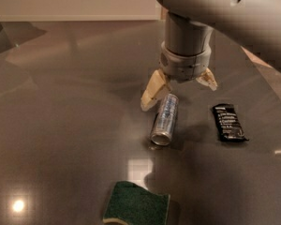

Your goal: Pick redbull can

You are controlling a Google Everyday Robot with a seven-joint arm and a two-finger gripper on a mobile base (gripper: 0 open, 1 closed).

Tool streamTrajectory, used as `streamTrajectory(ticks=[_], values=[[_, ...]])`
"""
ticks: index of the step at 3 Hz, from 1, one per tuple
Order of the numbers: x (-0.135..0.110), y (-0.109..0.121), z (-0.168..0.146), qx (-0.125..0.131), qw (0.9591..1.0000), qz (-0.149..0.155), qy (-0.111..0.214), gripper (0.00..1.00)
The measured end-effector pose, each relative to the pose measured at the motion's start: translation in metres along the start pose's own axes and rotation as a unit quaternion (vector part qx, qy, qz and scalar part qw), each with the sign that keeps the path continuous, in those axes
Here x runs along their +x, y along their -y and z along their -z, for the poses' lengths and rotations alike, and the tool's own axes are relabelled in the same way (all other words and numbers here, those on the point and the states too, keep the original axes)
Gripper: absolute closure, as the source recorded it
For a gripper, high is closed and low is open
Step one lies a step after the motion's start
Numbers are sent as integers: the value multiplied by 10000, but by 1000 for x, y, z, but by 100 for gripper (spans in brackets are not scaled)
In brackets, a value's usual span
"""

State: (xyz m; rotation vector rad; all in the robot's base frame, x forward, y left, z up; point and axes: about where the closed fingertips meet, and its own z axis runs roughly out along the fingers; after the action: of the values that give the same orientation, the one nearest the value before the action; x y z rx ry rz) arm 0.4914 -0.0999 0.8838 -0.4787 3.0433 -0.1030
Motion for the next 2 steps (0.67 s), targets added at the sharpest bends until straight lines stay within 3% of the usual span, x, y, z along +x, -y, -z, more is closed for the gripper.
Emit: streamTrajectory(ticks=[2], values=[[4,-7,-31,90,9974,-602,-391,0]])
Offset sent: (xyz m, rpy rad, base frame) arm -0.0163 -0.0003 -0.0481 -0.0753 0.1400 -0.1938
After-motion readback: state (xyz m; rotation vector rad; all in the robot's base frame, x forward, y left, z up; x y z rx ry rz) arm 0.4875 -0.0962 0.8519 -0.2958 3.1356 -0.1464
